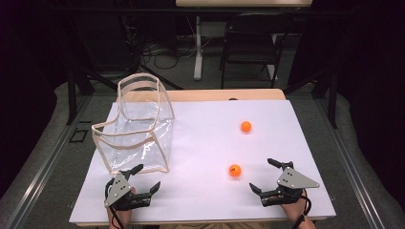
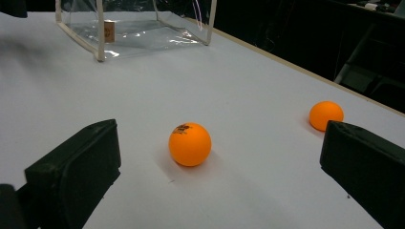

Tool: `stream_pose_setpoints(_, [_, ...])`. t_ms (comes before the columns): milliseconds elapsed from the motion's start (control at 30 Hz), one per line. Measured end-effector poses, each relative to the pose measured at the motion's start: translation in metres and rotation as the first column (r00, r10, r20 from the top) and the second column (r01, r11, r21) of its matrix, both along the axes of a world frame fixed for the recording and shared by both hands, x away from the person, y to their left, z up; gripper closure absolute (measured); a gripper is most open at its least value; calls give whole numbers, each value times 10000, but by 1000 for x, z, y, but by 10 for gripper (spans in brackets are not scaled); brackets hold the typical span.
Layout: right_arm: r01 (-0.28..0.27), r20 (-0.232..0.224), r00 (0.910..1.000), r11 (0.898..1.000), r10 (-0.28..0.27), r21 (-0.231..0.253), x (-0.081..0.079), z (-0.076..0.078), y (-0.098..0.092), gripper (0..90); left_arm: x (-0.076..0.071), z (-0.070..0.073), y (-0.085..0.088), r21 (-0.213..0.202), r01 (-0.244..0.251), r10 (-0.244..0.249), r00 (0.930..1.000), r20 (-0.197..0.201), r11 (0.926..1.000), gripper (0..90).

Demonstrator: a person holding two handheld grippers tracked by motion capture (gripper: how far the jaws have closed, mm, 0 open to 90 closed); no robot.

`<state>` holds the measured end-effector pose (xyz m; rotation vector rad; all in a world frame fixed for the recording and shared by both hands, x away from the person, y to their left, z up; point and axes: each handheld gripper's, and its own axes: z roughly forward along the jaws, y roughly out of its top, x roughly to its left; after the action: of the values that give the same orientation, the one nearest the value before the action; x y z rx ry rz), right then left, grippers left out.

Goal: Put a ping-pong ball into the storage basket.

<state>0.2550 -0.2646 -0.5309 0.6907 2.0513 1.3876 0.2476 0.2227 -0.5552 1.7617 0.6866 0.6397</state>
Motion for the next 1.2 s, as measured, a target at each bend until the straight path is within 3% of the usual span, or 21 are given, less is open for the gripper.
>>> stream_pose_setpoints(433, [-76,-71,9999,9999,75,-149,2,1,3,0,-1,0,0,63,10,-11,10000,19,10000,157])
stream_pose_setpoints(500, [-67,-115,9999,9991,63,-411,4,2,4,0,-1,0,1,99,6,-6,10000,34,10000,157])
stream_pose_setpoints(867, [-45,-756,9971,9974,-10,-715,13,8,8,0,-2,0,1,173,-54,54,10000,-5,9998,157])
stream_pose_setpoints(1200, [-220,-1015,9948,9950,121,-972,18,20,18,0,-3,0,1,278,-144,144,9999,6,9995,157])
